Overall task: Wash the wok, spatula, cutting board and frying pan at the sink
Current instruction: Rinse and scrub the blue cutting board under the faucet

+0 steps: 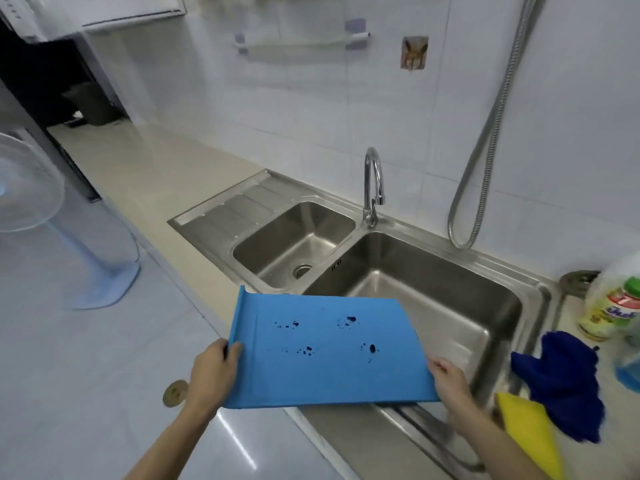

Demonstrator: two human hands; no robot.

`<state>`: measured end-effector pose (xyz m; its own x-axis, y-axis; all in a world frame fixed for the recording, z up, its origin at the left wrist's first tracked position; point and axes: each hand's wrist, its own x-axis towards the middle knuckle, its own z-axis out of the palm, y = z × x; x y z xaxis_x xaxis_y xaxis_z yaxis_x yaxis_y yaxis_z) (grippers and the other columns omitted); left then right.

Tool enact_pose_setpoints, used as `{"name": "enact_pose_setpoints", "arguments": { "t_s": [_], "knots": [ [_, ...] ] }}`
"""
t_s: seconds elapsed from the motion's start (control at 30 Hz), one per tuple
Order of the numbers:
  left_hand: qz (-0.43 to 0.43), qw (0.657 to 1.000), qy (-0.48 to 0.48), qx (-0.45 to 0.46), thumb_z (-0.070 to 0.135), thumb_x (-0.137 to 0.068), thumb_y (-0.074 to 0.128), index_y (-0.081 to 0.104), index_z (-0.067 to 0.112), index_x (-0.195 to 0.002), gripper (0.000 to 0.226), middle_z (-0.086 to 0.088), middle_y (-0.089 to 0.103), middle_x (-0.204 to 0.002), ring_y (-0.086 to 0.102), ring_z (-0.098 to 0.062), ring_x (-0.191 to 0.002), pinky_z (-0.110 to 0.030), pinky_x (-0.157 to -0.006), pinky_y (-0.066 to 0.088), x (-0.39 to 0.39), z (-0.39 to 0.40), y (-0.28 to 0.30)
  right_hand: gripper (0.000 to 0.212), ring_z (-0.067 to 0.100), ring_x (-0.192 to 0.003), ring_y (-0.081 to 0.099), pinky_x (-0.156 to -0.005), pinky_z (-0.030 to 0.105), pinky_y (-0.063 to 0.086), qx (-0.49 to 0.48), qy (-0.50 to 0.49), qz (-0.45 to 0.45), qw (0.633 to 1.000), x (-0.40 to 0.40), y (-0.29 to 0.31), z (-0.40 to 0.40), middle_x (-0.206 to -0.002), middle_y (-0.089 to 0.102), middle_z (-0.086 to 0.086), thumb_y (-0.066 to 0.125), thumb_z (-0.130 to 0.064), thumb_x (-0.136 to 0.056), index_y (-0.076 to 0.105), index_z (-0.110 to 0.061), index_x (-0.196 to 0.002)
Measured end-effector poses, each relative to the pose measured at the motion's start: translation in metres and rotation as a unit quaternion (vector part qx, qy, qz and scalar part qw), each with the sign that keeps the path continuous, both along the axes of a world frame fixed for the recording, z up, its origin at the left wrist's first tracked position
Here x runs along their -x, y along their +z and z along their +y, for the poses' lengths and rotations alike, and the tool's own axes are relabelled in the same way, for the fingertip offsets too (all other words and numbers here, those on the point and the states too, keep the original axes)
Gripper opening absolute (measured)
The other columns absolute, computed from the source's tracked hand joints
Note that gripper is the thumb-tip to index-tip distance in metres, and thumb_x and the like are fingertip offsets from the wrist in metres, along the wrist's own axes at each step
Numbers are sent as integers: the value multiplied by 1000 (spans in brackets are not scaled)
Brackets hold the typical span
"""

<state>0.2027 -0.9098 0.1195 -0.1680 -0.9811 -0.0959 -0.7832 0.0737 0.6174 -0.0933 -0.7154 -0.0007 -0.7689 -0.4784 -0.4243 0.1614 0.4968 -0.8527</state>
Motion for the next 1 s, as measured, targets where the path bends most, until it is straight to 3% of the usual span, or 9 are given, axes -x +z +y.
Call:
{"name": "enact_pose_setpoints", "arguments": {
  "t_s": [0.13,0.2,0.27,0.33,0.47,0.6,0.73,0.87,1.0],
  "knots": [
    [-11,999,-45,9,23,-96,46,46,9,-66,33,-4,55,-65,49,-15,-59,-27,-49,31,49,-66,-6,26,32,-107,53,-92,40,42,-103,58,228,966,1,-4,-34,-119,59,16,53,-12,-94,63,-4,-116],
    [-16,997,-74,13,22,-96,46,48,6,-69,32,-3,54,-65,48,-14,-58,-27,-50,32,74,-98,-14,32,27,-113,51,-98,38,40,-102,102,278,950,-13,-4,-54,-127,53,9,55,-21,-94,60,-9,-122],
    [-25,994,-102,13,23,-96,47,52,1,-75,30,-4,55,-65,47,-15,-57,-30,-51,33,100,-129,-21,55,15,-122,47,-105,28,35,-77,143,254,953,-30,1,-79,-132,48,-5,42,-54,-92,56,-16,-129],
    [-32,989,-140,14,25,-96,47,53,2,-80,28,-7,57,-70,49,-21,-62,-34,-56,34,129,-156,-28,98,6,-128,38,-109,19,24,-49,142,229,962,-40,-6,-108,-136,39,-13,7,-85,-74,49,-21,-136],
    [-14,972,-234,-6,22,-97,48,46,12,-84,16,0,52,-77,46,-18,-71,-30,-63,32,175,-194,-37,126,4,-139,26,-109,10,10,-63,101,151,981,-62,-12,-167,-151,30,-8,-6,-97,-54,40,-21,-143],
    [8,953,-300,-29,25,-97,48,49,14,-90,13,3,55,-80,50,-6,-64,-21,-51,34,203,-229,-56,137,9,-144,17,-118,24,11,-91,57,62,992,-72,-15,-217,-157,20,-5,-2,-102,-42,32,-21,-148],
    [36,941,-334,-43,28,-95,50,53,14,-89,16,5,57,-78,56,-7,-69,-26,-55,45,217,-246,-72,135,13,-145,15,-119,30,11,-107,2,8,994,-72,-22,-248,-157,17,-3,4,-102,-43,35,-21,-147],
    [45,939,-335,-67,29,-95,49,50,13,-86,17,1,59,-78,56,-12,-69,-32,-57,45,233,-257,-84,74,14,-146,12,-117,26,7,-125,-13,-9,992,-65,-29,-268,-159,13,0,32,-66,-89,34,-20,-147],
    [64,931,-351,-76,30,-95,50,48,15,-86,17,3,58,-78,57,-10,-69,-30,-56,46,249,-258,-91,57,12,-145,15,-118,26,11,-126,-40,-25,991,-54,-41,-274,-157,18,-4,38,-54,-95,38,-26,-144]
  ]
}}
